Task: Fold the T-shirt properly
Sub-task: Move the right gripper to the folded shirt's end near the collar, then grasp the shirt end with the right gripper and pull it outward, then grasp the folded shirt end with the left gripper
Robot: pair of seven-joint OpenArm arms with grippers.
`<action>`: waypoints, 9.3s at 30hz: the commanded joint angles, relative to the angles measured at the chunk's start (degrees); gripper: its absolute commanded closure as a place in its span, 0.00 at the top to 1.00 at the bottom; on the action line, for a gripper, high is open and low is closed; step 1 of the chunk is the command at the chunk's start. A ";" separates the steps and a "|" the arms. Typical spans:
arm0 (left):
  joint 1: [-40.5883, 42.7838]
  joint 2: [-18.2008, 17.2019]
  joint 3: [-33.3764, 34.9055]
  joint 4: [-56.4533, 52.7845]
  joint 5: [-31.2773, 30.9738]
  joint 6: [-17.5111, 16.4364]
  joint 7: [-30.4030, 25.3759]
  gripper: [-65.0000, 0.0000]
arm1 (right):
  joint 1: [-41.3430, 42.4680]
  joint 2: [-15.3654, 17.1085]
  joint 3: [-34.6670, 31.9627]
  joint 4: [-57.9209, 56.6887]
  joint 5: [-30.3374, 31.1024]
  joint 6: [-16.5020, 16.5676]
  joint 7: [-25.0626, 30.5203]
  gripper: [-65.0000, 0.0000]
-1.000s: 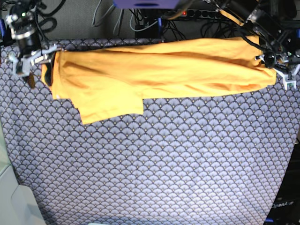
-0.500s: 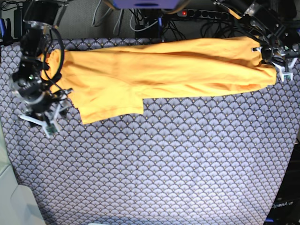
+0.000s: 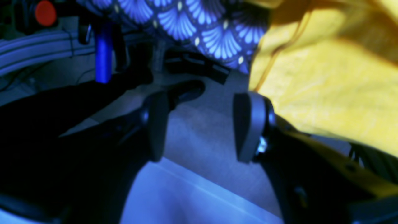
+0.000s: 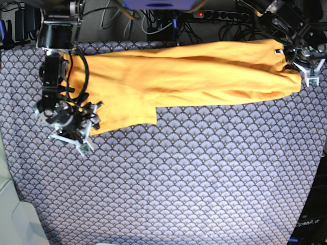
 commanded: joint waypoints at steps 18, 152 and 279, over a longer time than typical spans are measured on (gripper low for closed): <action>-0.66 -0.56 0.04 1.09 0.29 0.12 0.32 0.51 | 7.26 -0.34 0.42 -10.60 0.16 -0.25 5.09 0.55; -0.14 -1.00 0.22 0.82 0.38 0.12 -0.20 0.51 | -33.79 11.96 2.44 19.03 -0.19 -0.25 34.89 0.00; -13.41 0.76 -2.95 -24.06 -3.40 0.12 -0.47 0.00 | -32.12 8.80 13.52 19.65 -0.10 -0.25 27.15 0.60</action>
